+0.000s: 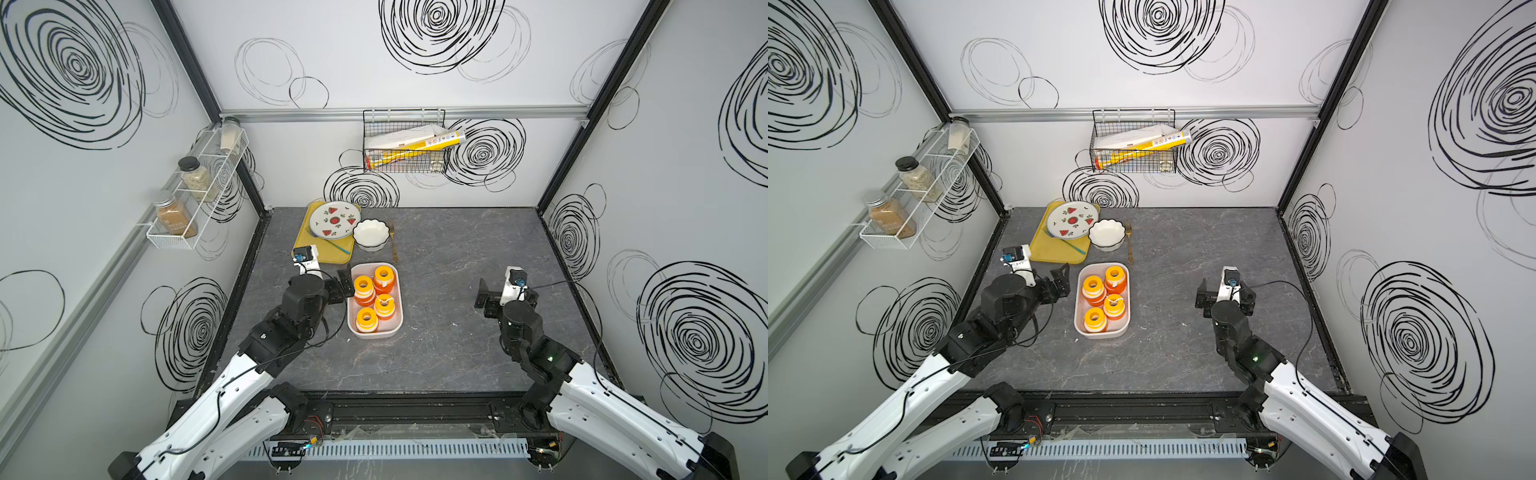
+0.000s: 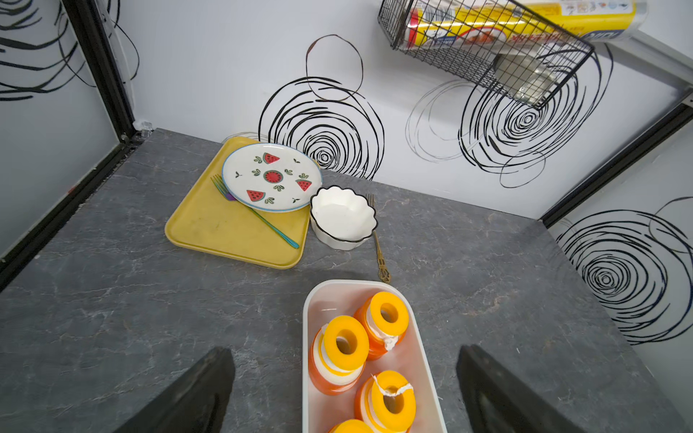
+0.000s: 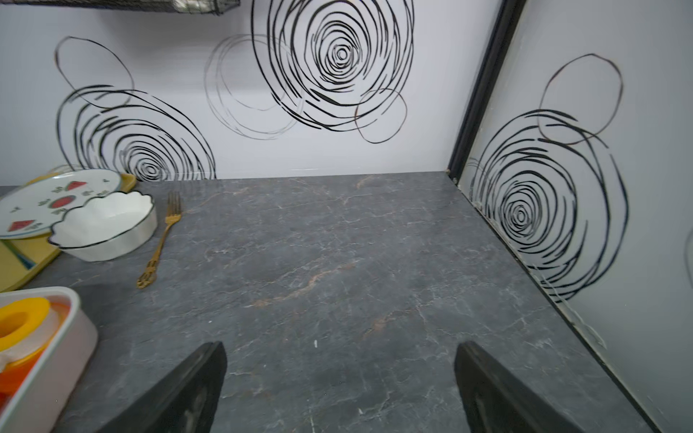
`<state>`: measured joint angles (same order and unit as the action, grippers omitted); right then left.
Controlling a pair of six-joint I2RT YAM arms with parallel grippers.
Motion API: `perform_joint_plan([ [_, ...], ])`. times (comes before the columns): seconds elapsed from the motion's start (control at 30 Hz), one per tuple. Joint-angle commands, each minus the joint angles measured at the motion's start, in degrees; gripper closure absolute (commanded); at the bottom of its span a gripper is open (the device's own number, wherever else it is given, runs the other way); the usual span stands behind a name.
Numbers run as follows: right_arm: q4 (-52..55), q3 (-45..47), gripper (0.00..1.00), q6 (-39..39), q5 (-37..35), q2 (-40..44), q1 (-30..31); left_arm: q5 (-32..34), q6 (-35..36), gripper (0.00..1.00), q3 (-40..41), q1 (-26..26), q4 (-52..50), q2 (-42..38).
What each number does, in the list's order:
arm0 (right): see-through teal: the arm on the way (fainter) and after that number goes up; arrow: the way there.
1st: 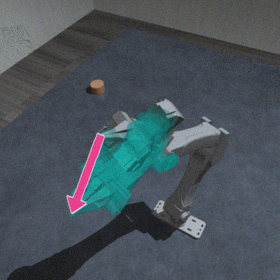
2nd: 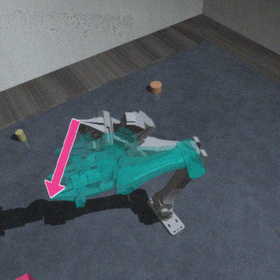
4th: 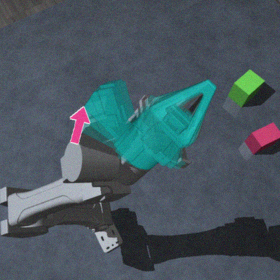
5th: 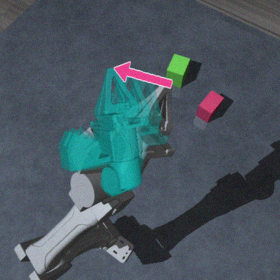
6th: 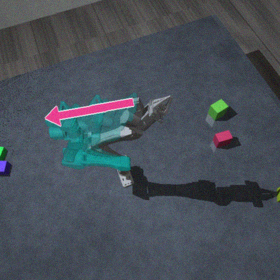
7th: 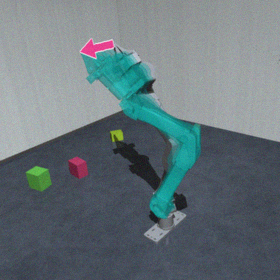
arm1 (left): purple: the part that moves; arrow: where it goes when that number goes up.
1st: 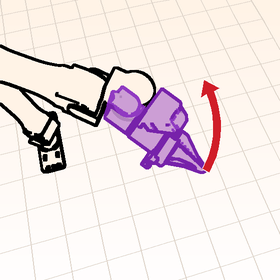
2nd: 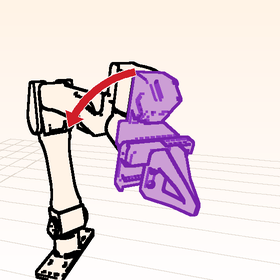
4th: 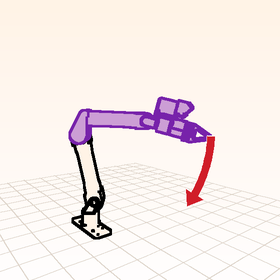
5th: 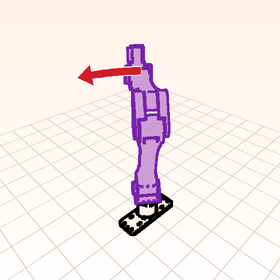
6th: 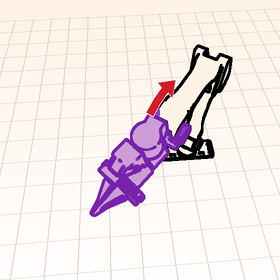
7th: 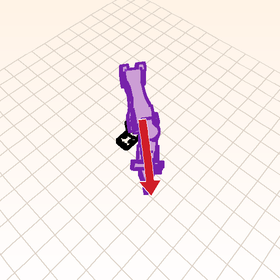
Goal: Put the sealing tape into the storage box
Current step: Reset both arms
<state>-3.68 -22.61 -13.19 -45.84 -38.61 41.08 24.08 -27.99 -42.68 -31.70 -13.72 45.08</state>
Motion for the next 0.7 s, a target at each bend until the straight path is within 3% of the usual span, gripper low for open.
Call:
perform_joint_plan([
  [0.0, -6.8, 1.7, 0.0, 4.2, -2.1, -1.1, -1.8, 1.8, 1.6, 0.01, 4.9, 0.4, 15.8, 3.9],
  [0.17, -11.7, 4.3, 0.0, 3.7, -2.7, -7.7, -6.7, 17.6, 6.6, 0.01, 8.6, 0.6, 21.1, 13.3],
  [0.23, -14.8, 6.2, 0.0, 3.0, -2.9, -9.7, -8.8, 18.7, 10.3, 0.01, 12.7, 1.9, 27.4, 14.1],
  [0.47, -23.6, 8.4, 0.0, 3.3, 5.6, -14.6, -21.8, 13.6, 19.1, 0.01, 24.7, 14.1, 47.5, 15.6],
  [0.63, -38.8, 13.9, 0.0, 1.4, 10.2, -23.9, -31.0, 0.0, 19.8, 0.01, 28.1, 23.9, 59.2, 23.3],
  [0.67, -36.0, 11.3, 0.0, 2.1, 10.6, -25.5, -31.2, -3.2, 21.0, 0.02, 27.9, 24.3, 61.4, 24.4],
])
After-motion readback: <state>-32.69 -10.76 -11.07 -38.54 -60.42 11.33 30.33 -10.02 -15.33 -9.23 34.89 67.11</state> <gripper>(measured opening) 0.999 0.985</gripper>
